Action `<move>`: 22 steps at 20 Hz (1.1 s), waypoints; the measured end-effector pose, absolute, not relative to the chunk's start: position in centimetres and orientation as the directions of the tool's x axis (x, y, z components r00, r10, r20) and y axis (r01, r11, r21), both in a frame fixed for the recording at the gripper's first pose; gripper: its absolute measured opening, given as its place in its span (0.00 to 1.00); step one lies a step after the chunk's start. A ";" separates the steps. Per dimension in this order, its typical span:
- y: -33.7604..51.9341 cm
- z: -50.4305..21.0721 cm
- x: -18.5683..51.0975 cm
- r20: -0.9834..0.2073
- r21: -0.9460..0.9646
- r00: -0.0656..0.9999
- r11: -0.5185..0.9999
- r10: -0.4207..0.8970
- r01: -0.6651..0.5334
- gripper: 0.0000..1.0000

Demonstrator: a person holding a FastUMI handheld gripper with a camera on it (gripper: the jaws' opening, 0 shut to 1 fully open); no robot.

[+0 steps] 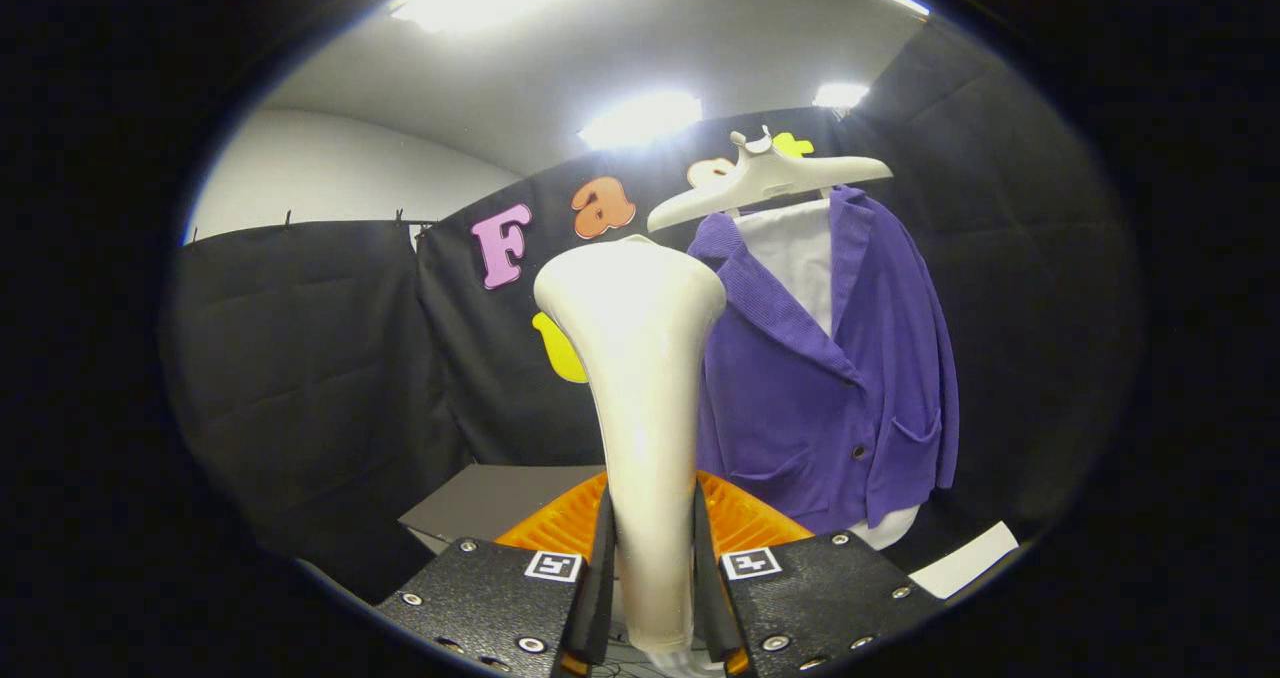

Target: Iron the clothes twice with a garment steamer, once on the left side and once on the right side.

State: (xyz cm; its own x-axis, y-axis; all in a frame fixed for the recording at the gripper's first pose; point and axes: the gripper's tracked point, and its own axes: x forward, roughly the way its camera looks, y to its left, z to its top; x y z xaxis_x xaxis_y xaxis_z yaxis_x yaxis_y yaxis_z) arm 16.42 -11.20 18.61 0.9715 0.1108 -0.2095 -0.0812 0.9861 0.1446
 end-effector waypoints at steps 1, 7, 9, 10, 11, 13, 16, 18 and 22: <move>-11.2 18.7 17.8 -0.211 0.140 0.971 0.987 0.113 -0.084 0.36; -12.8 18.9 25.1 -0.203 0.149 0.976 0.988 0.079 -0.049 0.37; -14.3 19.1 27.0 -0.179 0.129 0.983 0.992 0.032 -0.008 0.36; -15.3 19.2 27.9 -0.170 0.111 0.986 0.994 -0.001 0.020 0.36; -16.2 19.1 28.6 -0.163 0.098 0.986 0.994 -0.031 0.048 0.36; -17.7 18.4 29.8 -0.165 0.087 0.984 0.992 -0.075 0.090 0.36; -19.3 16.0 30.6 -0.208 0.093 0.972 0.987 -0.109 0.131 0.37; -20.0 14.1 30.5 -0.246 0.106 0.963 0.984 -0.114 0.143 0.37; -21.5 9.8 29.6 -0.317 0.118 0.941 0.980 -0.117 0.162 0.37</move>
State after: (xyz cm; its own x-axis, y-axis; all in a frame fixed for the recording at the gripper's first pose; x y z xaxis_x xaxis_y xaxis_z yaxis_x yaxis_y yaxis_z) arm 29.64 -21.48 9.76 0.9413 -0.1172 -0.3165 0.1618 0.9797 0.1183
